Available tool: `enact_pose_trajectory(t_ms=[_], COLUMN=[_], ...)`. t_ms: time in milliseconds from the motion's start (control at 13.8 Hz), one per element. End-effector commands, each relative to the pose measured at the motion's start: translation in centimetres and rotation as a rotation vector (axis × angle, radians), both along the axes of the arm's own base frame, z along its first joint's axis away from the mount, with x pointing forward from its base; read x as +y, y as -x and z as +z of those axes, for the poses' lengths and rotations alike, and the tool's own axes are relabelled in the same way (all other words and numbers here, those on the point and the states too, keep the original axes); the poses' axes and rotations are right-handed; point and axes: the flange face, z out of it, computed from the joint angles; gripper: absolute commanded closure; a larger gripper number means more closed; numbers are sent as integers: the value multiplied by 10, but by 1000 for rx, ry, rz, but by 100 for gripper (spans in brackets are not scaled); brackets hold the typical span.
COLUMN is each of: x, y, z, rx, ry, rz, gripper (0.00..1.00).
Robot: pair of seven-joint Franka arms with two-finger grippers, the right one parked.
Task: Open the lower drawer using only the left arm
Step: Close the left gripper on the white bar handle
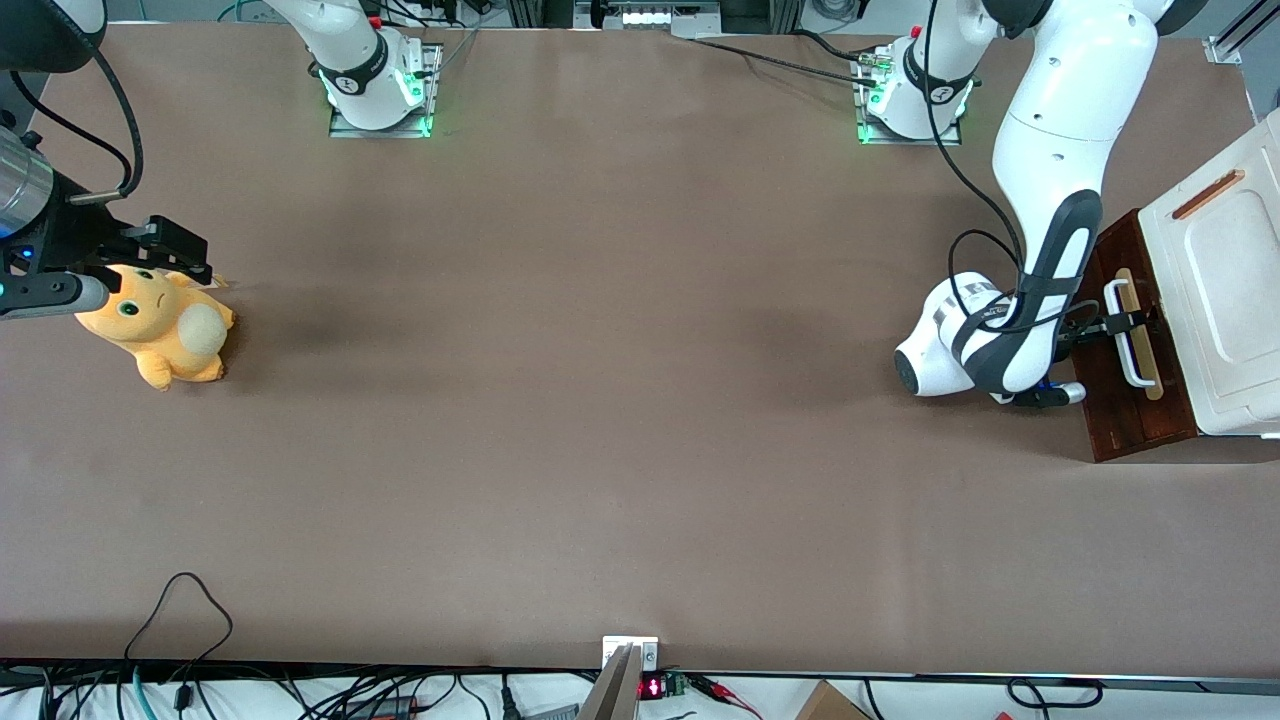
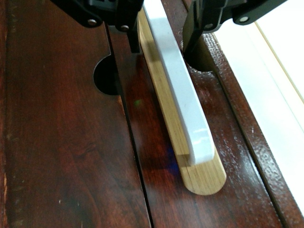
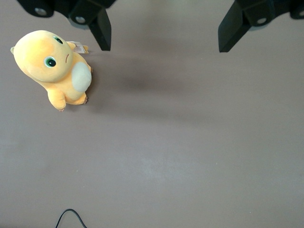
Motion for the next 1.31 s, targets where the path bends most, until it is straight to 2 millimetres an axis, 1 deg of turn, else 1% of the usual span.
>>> enact_pose_trajectory(t_ms=[0, 218, 1018, 1236], x=[0, 3, 1, 1], y=[-6, -6, -10, -10], z=[2, 1, 2, 2], rx=[13, 18, 29, 28], ry=[-3, -13, -19, -18], rz=[-20, -33, -58, -59], gripper=[57, 60, 66, 69])
